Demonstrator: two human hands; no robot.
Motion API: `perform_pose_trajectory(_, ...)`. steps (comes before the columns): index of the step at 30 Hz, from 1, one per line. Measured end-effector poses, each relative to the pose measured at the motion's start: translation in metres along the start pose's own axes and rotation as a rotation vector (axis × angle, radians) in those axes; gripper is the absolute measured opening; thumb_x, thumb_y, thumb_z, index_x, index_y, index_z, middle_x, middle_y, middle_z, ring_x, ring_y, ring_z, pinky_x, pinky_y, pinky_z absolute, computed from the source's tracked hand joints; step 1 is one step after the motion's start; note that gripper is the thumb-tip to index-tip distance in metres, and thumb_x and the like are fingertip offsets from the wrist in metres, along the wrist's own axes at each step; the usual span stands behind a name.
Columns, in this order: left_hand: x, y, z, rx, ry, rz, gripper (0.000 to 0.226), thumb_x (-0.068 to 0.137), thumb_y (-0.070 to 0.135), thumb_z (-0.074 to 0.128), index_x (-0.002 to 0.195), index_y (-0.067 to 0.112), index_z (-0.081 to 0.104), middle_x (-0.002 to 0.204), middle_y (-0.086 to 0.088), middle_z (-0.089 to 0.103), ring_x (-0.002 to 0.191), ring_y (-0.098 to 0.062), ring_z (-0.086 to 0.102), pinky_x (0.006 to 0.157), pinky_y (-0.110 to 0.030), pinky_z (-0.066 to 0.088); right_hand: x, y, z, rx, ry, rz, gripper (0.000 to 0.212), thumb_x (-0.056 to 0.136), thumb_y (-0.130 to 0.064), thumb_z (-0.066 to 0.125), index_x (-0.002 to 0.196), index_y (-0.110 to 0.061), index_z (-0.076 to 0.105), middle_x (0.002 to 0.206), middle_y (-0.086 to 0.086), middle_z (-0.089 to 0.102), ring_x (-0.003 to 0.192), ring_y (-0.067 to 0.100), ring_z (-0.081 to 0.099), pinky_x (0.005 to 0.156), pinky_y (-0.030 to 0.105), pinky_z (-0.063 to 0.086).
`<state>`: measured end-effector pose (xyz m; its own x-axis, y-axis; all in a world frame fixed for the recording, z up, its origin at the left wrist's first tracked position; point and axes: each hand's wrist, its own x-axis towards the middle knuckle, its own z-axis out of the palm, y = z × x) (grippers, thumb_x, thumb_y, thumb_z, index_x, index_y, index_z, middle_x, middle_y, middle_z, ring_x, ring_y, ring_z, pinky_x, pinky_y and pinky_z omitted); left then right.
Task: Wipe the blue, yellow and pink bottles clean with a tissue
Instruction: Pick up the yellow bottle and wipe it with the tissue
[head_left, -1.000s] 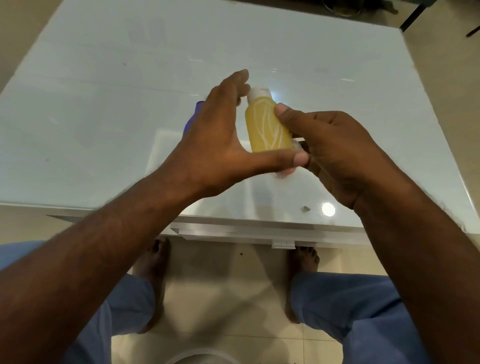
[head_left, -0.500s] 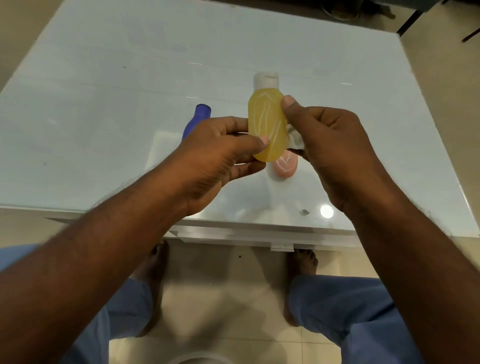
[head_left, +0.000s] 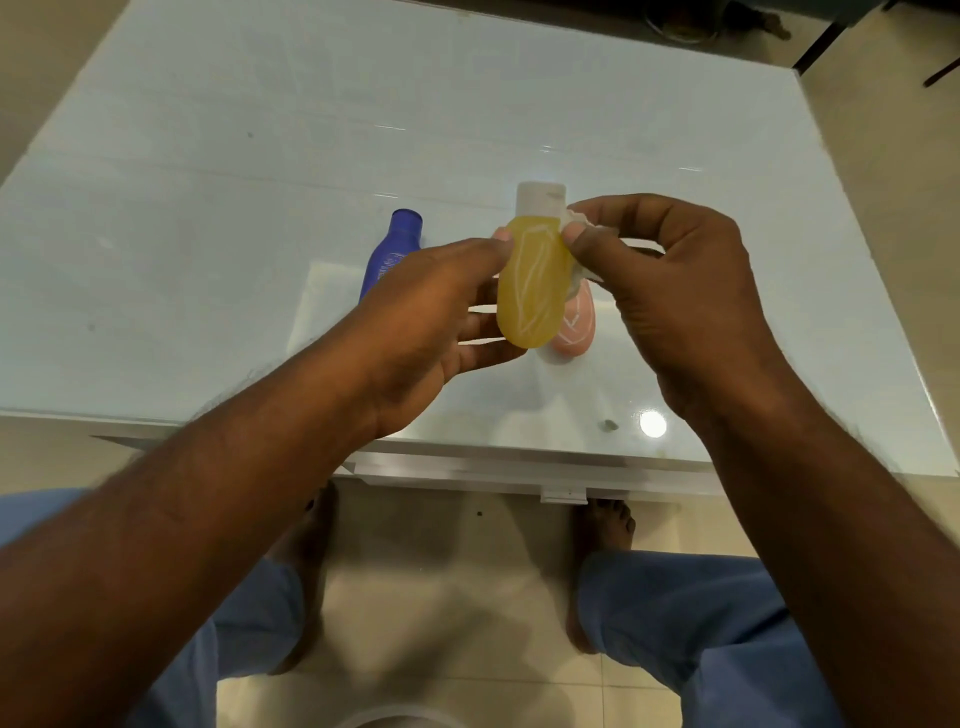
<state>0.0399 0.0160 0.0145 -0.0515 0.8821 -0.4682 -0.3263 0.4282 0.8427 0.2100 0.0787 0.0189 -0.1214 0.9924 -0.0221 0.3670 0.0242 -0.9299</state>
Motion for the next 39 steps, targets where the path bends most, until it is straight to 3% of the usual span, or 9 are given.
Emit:
perform_pose_trajectory(5,0.001,0.0,0.001,-0.138,0.02,-0.046,0.032,0.104,0.025,0.058,0.133,0.011,0.06,0.125,-0.017,0.074,0.109,-0.033,0.076,0.09,-0.047,0.064,-0.001,-0.002,0.001,0.008,-0.022,-0.013,0.016,0.099,-0.028,0.081,0.111,-0.018,0.083,0.109,-0.001,0.083,0.103,0.018,0.08,0.103,0.047,0.065)
perform_pose_trajectory(9,-0.004,0.004,0.002,-0.242,-0.066,-0.102,0.006,0.104,0.027,0.057,0.108,0.023,0.057,0.123,-0.018,0.076,0.111,-0.036,0.075,0.096,-0.051,0.06,0.0,-0.004,0.0,0.004,-0.01,-0.032,0.012,0.098,-0.027,0.081,0.108,-0.021,0.083,0.108,-0.002,0.083,0.103,0.017,0.08,0.1,0.044,0.066)
perform_pose_trajectory(15,-0.006,0.007,0.0,-0.292,-0.104,-0.124,0.029,0.102,0.033,0.06,0.123,0.013,0.062,0.114,-0.017,0.079,0.109,-0.035,0.076,0.096,-0.052,0.059,-0.001,-0.007,0.0,0.018,0.033,-0.052,0.008,0.099,-0.028,0.08,0.106,-0.026,0.083,0.104,-0.009,0.083,0.097,0.008,0.079,0.087,0.021,0.064)
perform_pose_trajectory(18,-0.008,0.01,0.001,-0.357,-0.09,-0.119,0.052,0.099,0.032,0.064,0.143,0.009,0.049,0.114,-0.021,0.078,0.11,-0.037,0.075,0.093,-0.056,0.059,0.0,-0.008,0.001,0.079,0.126,-0.095,0.011,0.102,-0.03,0.075,0.107,-0.024,0.084,0.106,-0.007,0.083,0.102,0.009,0.079,0.096,0.033,0.066)
perform_pose_trajectory(21,-0.008,0.011,0.001,-0.385,-0.084,-0.139,0.037,0.103,0.033,0.059,0.128,0.007,0.058,0.112,-0.022,0.078,0.101,-0.033,0.078,0.088,-0.049,0.063,0.001,-0.008,0.0,0.122,0.167,-0.139,0.015,0.102,-0.028,0.075,0.11,-0.018,0.084,0.106,-0.002,0.084,0.101,0.01,0.079,0.094,0.032,0.067)
perform_pose_trajectory(25,-0.004,0.007,0.0,-0.38,-0.068,-0.157,0.059,0.104,0.035,0.056,0.154,0.009,0.04,0.118,-0.022,0.077,0.095,-0.03,0.078,0.088,-0.045,0.063,0.002,-0.007,-0.002,0.164,0.183,-0.155,0.015,0.101,-0.023,0.077,0.111,-0.015,0.084,0.106,0.001,0.084,0.101,0.015,0.081,0.095,0.036,0.067)
perform_pose_trajectory(31,-0.002,0.006,-0.002,-0.348,0.013,-0.175,0.044,0.108,0.038,0.05,0.138,0.007,0.058,0.118,-0.019,0.078,0.092,-0.024,0.074,0.089,-0.041,0.061,0.0,-0.005,-0.001,0.148,0.114,-0.218,0.034,0.098,0.002,0.068,0.13,-0.01,0.076,0.12,0.002,0.081,0.113,0.011,0.078,0.1,0.028,0.064)
perform_pose_trajectory(35,-0.001,0.005,-0.002,-0.355,0.047,-0.189,0.041,0.108,0.038,0.049,0.132,0.007,0.061,0.118,-0.018,0.078,0.093,-0.024,0.074,0.086,-0.039,0.062,0.002,-0.003,0.0,0.165,0.107,-0.158,0.025,0.099,-0.007,0.073,0.123,-0.008,0.078,0.112,0.003,0.081,0.104,0.012,0.079,0.092,0.023,0.064)
perform_pose_trajectory(39,-0.001,0.005,-0.002,-0.358,0.056,-0.197,0.04,0.108,0.038,0.048,0.13,0.007,0.062,0.118,-0.018,0.078,0.094,-0.025,0.074,0.087,-0.039,0.062,0.002,-0.004,0.001,0.255,0.056,-0.069,0.021,0.098,-0.018,0.07,0.115,-0.011,0.08,0.107,0.005,0.081,0.103,0.024,0.08,0.098,0.044,0.067)
